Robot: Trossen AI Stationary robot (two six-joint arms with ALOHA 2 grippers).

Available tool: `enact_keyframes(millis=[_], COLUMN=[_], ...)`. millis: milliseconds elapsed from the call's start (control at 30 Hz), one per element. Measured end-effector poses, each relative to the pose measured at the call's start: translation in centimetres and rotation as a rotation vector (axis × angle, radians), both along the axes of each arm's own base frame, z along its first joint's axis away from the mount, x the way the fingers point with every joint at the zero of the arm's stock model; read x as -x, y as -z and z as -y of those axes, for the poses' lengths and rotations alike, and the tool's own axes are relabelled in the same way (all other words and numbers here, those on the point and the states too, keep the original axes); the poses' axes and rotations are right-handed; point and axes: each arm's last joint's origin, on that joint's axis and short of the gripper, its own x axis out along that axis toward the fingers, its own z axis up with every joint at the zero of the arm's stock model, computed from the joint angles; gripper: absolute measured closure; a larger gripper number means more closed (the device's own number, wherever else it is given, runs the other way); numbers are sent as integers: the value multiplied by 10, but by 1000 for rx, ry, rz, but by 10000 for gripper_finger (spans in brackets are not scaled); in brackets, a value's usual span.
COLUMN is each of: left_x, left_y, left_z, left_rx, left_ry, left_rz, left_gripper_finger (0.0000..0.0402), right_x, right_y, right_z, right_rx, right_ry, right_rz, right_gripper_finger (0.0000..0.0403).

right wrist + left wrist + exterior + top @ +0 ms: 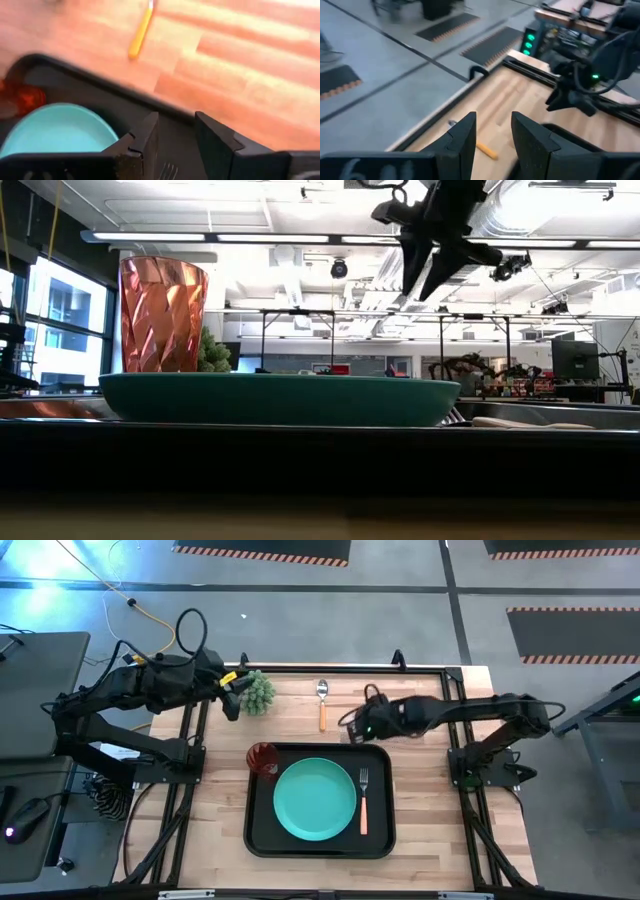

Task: Pick and place plate/cup/fork/spoon on tray
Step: Put the orange spoon on the black tray to the right of the orange fork

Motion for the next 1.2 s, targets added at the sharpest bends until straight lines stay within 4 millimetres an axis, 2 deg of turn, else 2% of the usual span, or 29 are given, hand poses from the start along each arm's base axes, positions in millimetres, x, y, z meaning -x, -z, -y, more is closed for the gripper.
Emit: enact_keyframes(millis=[167,367,467,633,767,933,1200], left_x=[1,1,2,3,4,5,6], left_y=[0,0,0,0,0,1,1], left_z=[-1,-4,-7,-11,-15,-17,-21], left_rx=[-22,-23,-3,35,56,58,40], left_ry=[-46,-70,-100,-147,-181,-201,-215], left_rz=[0,1,16,45,55,51,31], left_gripper_finger=[286,286,286,286,286,286,286], right_x=[8,2,-7,-17,-18,-13,-13], right_y=[-17,-31,-40,-68,-87,-116,-153], right_z=[23,58,74,94,106,119,136], right_rx=[71,225,342,527,666,758,784], right_ry=[-28,-97,-145,-283,-271,-301,-286], right_rz=[65,166,257,509,653,714,635], right_gripper_finger=[285,285,285,285,285,285,285])
